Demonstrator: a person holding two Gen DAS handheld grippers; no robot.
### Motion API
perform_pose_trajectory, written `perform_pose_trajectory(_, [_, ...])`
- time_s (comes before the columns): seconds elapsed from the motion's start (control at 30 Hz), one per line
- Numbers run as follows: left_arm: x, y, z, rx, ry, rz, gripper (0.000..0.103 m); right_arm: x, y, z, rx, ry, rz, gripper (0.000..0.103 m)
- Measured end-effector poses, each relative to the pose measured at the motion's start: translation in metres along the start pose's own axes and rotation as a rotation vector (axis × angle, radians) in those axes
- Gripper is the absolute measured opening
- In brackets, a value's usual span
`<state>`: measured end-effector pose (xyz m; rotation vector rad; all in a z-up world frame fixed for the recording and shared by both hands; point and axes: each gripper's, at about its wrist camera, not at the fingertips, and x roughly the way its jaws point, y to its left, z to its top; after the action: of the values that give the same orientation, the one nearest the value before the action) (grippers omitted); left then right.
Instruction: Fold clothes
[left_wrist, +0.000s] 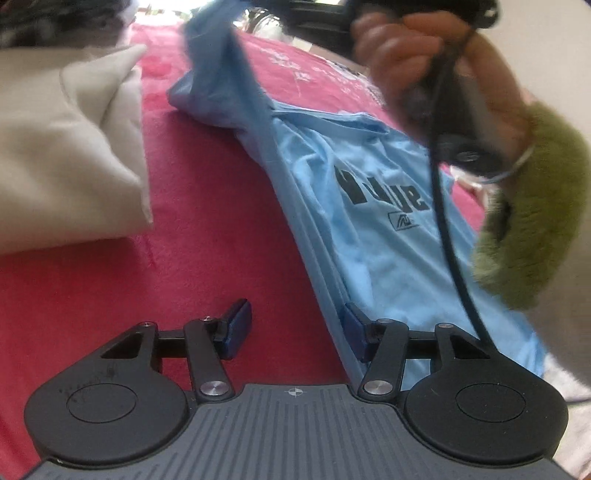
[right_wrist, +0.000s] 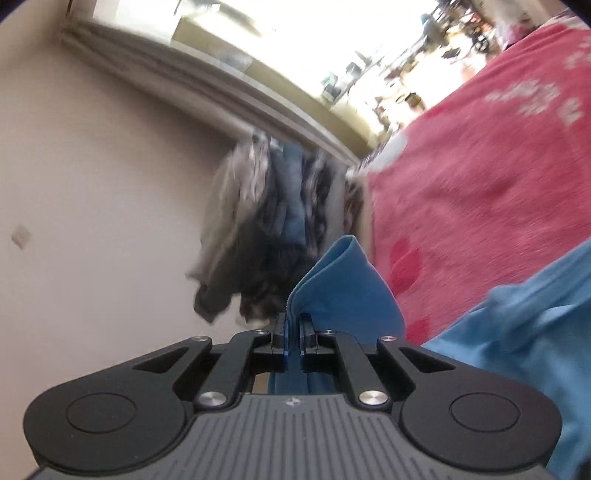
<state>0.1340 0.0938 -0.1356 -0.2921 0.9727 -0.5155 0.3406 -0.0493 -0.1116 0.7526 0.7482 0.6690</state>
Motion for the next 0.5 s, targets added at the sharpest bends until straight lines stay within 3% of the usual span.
perform_pose_trajectory(0.17, [-0.003, 0.007, -0.004, -0.002, 0.009, -0.024, 0.051, 0.059, 0.019, -0.022, -0.156, 0.188, -0.09, 0.012])
perform_pose_trajectory(0.23, [-0.003, 0.006, -0.005, 0.008, 0.008, -0.026, 0.052, 0.066, 0.029, -0.028, -0.228, 0.241, -0.132, 0.024])
perform_pose_trajectory(0.27, [-0.003, 0.006, -0.005, 0.009, 0.007, -0.027, 0.052, 0.061, 0.032, -0.029, -0.255, 0.241, -0.142, 0.04])
perform_pose_trajectory(0.3, [-0.002, 0.007, -0.005, 0.005, 0.007, -0.029, 0.052, 0.054, 0.036, -0.03, -0.28, 0.236, -0.152, 0.048])
perform_pose_trajectory(0.5, [-0.004, 0.014, -0.002, -0.074, 0.004, -0.055, 0.051, -0.033, 0.025, -0.013, -0.285, 0.14, -0.174, 0.055])
